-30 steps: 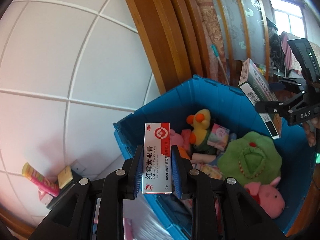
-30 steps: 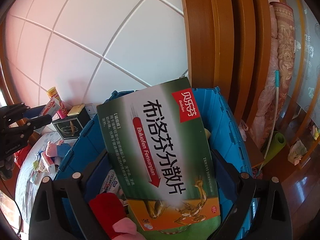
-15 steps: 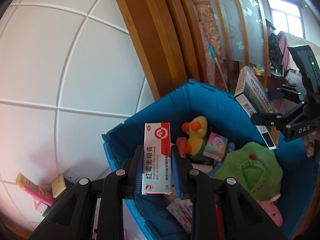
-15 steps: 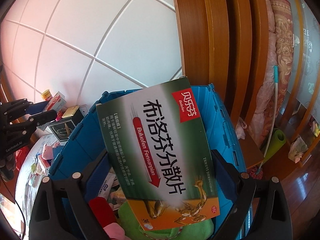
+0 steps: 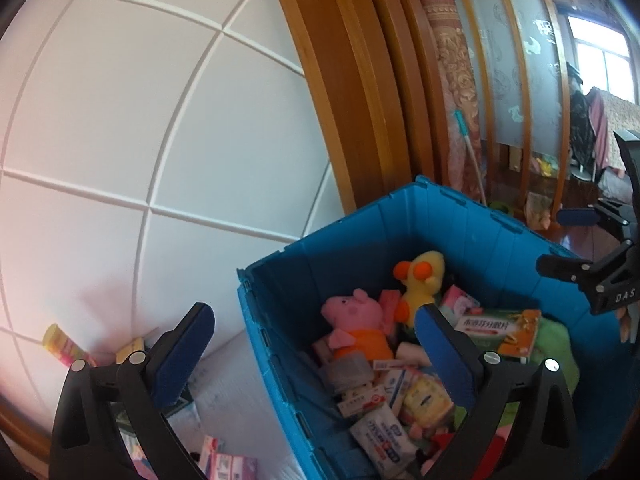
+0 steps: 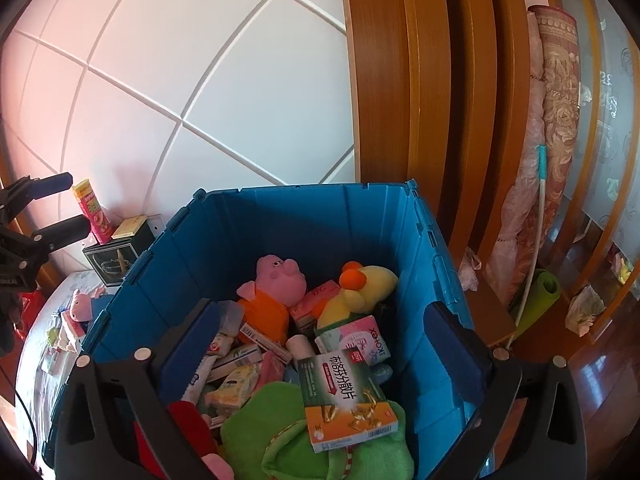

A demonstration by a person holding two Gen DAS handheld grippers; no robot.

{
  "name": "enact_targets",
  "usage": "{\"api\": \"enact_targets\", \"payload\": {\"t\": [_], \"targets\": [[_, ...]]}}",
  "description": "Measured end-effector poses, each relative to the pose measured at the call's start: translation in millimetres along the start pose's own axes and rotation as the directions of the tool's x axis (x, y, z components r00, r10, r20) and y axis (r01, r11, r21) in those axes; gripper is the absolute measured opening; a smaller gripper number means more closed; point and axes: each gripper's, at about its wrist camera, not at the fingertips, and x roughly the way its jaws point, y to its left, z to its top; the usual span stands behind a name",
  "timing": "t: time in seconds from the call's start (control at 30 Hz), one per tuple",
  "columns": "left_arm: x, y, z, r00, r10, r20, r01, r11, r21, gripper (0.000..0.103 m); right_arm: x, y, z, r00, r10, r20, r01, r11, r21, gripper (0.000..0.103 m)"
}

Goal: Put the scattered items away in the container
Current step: 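Carry both boxes over the blue crate and open both tools to drop them, then move both tools back toward the pink tissue packs on the bed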

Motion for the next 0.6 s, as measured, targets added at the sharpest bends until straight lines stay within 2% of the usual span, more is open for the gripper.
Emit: {"api": "enact_targets", "payload": {"t": [0.23,0.6], "targets": [[-13.9,25.2,-40.4,0.998,0.049,-0.046,-0.051,0.998,-0.033,0.102,-5.0,28.6,-1.9,0.999,0.041,0.000,-0.041,0.999,-0.026,0.103],[-62.4,90.9,-128.2,0.993,0.082,-0.087,-0.093,0.987,-0.129,0.102,-24.1,128.6,-8.7,0.992,0.125,0.002,-0.124,0.985,-0.121,0.103]]}}
